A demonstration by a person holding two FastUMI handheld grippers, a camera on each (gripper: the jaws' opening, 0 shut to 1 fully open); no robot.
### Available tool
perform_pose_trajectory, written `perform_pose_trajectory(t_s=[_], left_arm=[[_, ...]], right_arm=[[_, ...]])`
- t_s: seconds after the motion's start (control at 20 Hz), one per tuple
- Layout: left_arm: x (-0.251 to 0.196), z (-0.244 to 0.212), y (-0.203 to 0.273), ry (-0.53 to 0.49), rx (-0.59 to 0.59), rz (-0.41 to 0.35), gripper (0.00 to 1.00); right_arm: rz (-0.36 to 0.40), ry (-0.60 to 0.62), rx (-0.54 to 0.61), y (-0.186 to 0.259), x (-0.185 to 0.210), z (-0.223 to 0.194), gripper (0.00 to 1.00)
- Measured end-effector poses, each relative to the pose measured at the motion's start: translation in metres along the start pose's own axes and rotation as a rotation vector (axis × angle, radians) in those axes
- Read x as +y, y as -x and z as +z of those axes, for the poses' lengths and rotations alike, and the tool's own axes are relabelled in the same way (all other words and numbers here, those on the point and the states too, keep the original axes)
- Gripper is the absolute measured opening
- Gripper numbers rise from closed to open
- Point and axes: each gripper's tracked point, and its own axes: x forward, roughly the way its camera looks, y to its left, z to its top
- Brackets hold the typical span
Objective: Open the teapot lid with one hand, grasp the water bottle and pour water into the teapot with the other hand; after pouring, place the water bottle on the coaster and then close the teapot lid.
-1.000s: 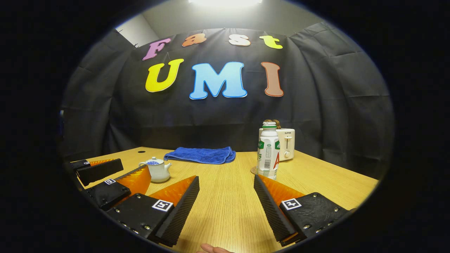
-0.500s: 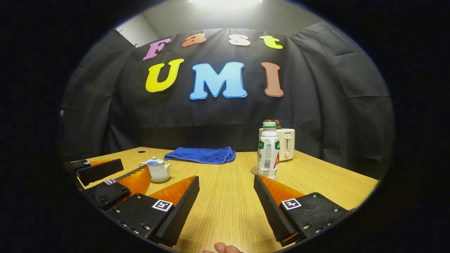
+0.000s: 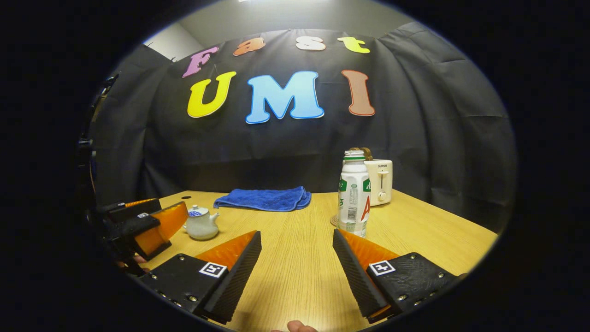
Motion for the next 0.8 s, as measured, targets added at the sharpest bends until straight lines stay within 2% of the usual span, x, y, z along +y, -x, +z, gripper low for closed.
perform_pose_trajectory(t_s=[0.25, 0.45, 0.65, 0.8], left_arm=[[0.009, 0.004, -0.061, -0.067, 0.007, 0.007, 1.0], [0.015, -0.012, -0.085, -0.018, 0.053, 0.009, 1.0], [0.019, -0.027, -0.095, -0.025, 0.088, 0.015, 1.0], [0.024, -0.026, -0.099, -0.02, 0.09, 0.02, 0.86]], right_arm=[[0.003, 0.014, -0.012, -0.003, -0.006, 0.012, 0.96], [0.001, 0.007, -0.013, -0.003, -0.011, 0.013, 0.96], [0.002, -0.01, -0.008, -0.002, -0.013, 0.015, 0.96], [0.0, -0.019, -0.007, -0.001, -0.015, 0.016, 0.96]])
